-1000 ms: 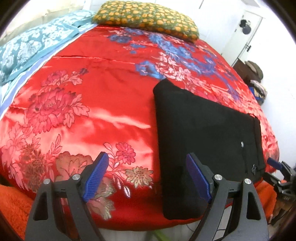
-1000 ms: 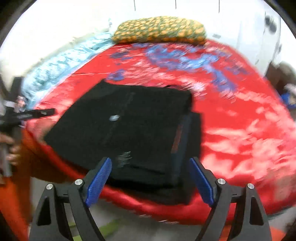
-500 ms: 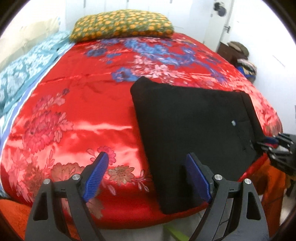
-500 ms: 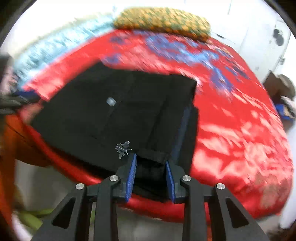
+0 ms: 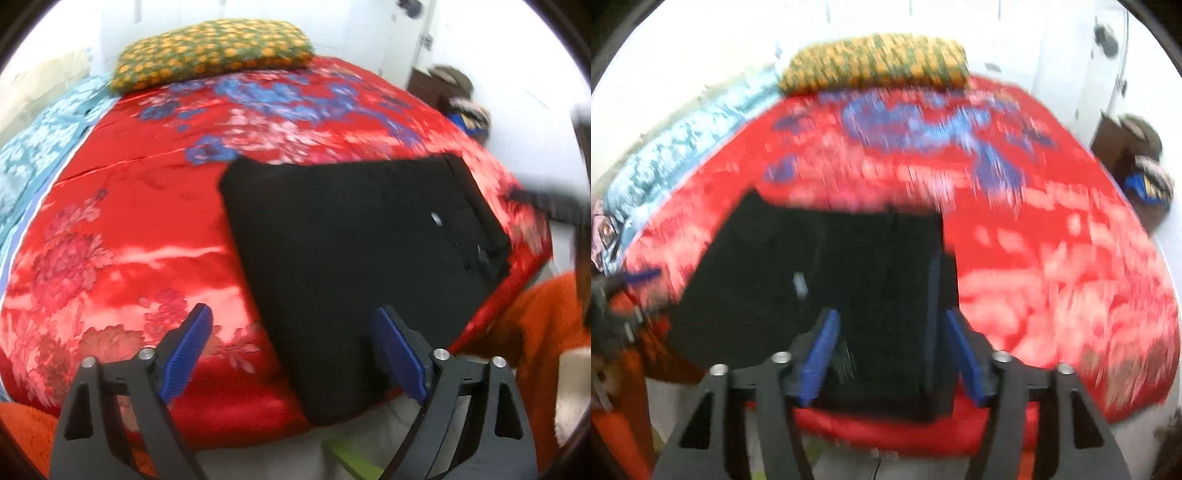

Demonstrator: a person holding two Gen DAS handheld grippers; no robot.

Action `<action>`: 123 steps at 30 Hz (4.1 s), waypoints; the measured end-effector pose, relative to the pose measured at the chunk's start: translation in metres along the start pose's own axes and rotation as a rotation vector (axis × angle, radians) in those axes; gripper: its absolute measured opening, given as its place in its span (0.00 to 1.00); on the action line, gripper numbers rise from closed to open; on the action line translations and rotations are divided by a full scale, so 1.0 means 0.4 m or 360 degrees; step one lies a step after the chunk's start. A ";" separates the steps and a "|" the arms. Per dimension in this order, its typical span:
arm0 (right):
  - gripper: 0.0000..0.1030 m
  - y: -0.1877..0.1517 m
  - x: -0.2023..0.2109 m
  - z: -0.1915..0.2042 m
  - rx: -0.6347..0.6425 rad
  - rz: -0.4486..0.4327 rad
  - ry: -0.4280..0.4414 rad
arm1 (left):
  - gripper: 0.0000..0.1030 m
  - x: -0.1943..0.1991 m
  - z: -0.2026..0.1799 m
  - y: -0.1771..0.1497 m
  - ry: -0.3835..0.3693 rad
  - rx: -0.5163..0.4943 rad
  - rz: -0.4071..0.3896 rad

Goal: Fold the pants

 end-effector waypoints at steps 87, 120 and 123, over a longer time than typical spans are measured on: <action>0.43 -0.097 -0.211 -0.166 -0.0313 0.0295 0.0888 | 0.23 -0.124 0.030 0.063 -0.0315 0.0309 0.0388; 1.00 0.158 -0.133 -0.187 -0.0288 -0.0149 -0.0083 | 0.96 0.018 0.068 0.292 0.0460 0.0231 -0.0172; 1.00 0.143 -0.045 -0.100 -0.0202 -0.0237 -0.0109 | 0.96 0.091 0.051 0.285 0.0398 0.0316 -0.0157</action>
Point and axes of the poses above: each gripper's, at about its wrist camera, not at the fingertips, and x roughly against the way its jaws point, z to its left, y to its top, the point moved 2 cm from there along -x, roughly the way its jaws point, and after that the axes turned 7 degrees about y, right-handed, at the moved point
